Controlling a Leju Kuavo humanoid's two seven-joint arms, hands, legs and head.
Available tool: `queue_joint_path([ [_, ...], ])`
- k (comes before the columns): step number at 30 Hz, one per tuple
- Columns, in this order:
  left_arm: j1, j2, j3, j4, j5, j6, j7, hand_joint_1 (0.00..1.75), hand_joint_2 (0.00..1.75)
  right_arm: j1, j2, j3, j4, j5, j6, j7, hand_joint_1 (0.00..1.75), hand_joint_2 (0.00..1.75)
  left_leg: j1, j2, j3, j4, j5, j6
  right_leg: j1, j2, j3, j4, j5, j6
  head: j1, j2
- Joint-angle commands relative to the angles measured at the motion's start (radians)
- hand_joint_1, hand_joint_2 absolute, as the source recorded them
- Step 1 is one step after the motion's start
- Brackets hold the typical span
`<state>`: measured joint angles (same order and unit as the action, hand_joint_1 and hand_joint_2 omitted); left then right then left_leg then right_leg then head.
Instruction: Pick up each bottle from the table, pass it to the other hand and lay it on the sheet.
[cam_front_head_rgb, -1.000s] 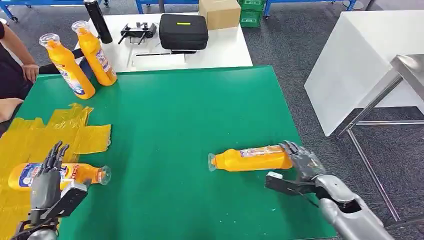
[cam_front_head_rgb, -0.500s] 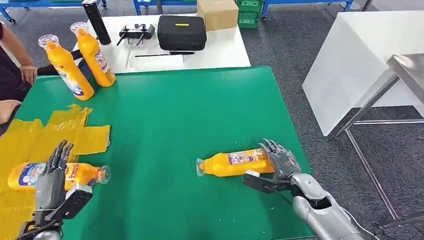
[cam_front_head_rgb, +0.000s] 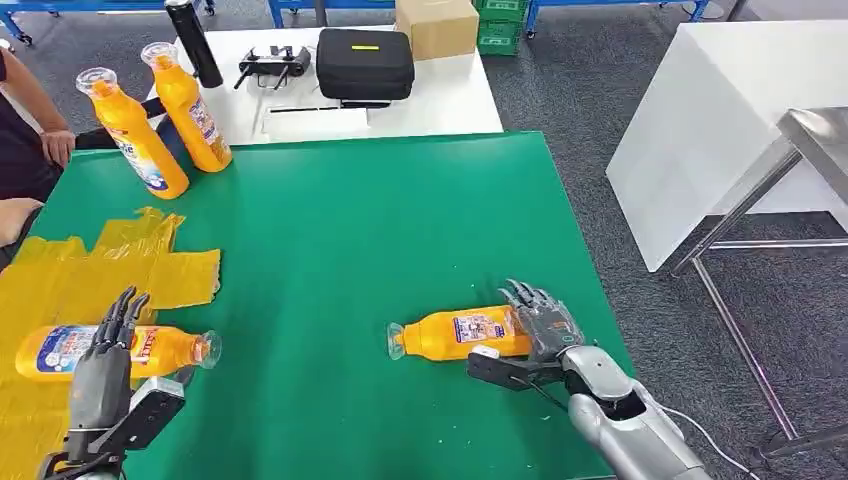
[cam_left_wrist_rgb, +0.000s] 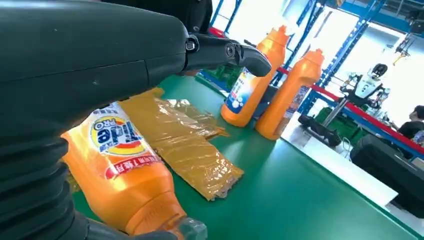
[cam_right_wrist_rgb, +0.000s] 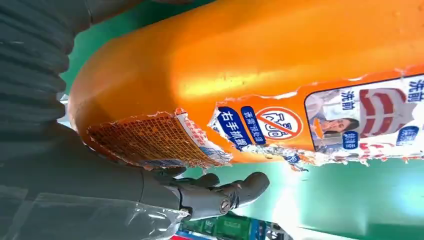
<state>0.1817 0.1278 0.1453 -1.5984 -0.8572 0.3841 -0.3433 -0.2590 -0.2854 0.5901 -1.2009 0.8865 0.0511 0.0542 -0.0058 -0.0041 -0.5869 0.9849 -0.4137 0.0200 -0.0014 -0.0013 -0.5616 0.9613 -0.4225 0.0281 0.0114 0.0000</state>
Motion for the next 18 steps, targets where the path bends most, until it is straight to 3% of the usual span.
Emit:
queue_joint_path([
  [1, -0.019, -0.026, 0.006, 0.02, 0.002, -0.008, -0.001, 0.0, 1.75, -0.02, 0.029, 0.046, 0.07, 0.005, 0.006, -0.001, 0.0, 1.75, 0.0, 0.0, 0.001, 0.0, 0.0, -0.002, 0.0, 0.0, 0.001, 0.0, 0.0, 0.0, 0.0, 0.0],
  [5, -0.017, -0.025, -0.006, 0.01, 0.005, -0.013, 0.004, 0.0, 1.75, -0.021, 0.026, 0.06, 0.086, 0.008, 0.022, 0.004, 0.0, 1.75, 0.0, 0.0, 0.001, 0.0, 0.0, -0.002, 0.0, 0.0, 0.001, 0.0, 0.0, 0.0, 0.0, 0.0],
  [7, -0.031, -0.015, -0.023, 0.022, 0.011, -0.017, 0.006, 0.0, 1.75, -0.046, 0.0, 0.109, 0.141, 0.02, 0.112, 0.023, 0.0, 1.75, 0.001, 0.0, 0.001, 0.001, -0.001, -0.003, 0.0, 0.0, 0.001, 0.001, -0.001, -0.001, 0.0, 0.0],
  [8, -0.048, -0.006, -0.038, 0.039, 0.017, -0.02, 0.006, 0.0, 1.75, -0.056, -0.017, 0.126, 0.18, -0.003, 0.178, 0.021, 1.75, 1.75, 0.0, -0.001, 0.001, -0.001, 0.0, -0.001, 0.0, -0.001, 0.002, -0.001, 0.0, 0.0, 0.0, 0.0],
  [12, -0.107, 0.02, -0.087, 0.107, 0.04, -0.012, 0.012, 0.0, 1.75, -0.032, -0.081, 0.184, 0.25, -0.011, 0.229, -0.001, 1.75, 1.75, 0.001, -0.006, 0.004, -0.002, 0.002, -0.001, 0.001, -0.006, 0.005, -0.003, 0.0, 0.0, 0.0, 0.0],
  [14, -0.11, 0.029, -0.097, 0.109, 0.062, -0.006, 0.014, 0.0, 1.75, -0.022, -0.098, 0.187, 0.228, -0.042, 0.235, 0.002, 1.75, 1.75, 0.001, -0.007, 0.006, -0.001, 0.001, -0.002, 0.0, -0.008, -0.003, -0.002, -0.002, -0.001, 0.0, 0.0],
  [18, -0.113, 0.024, -0.114, 0.1, 0.144, -0.057, -0.006, 0.0, 1.75, -0.021, -0.095, 0.172, 0.221, -0.078, 0.248, 0.02, 1.75, 1.75, 0.001, -0.014, 0.007, -0.001, 0.001, -0.004, 0.001, -0.012, 0.001, -0.004, -0.005, 0.002, 0.0, 0.0],
])
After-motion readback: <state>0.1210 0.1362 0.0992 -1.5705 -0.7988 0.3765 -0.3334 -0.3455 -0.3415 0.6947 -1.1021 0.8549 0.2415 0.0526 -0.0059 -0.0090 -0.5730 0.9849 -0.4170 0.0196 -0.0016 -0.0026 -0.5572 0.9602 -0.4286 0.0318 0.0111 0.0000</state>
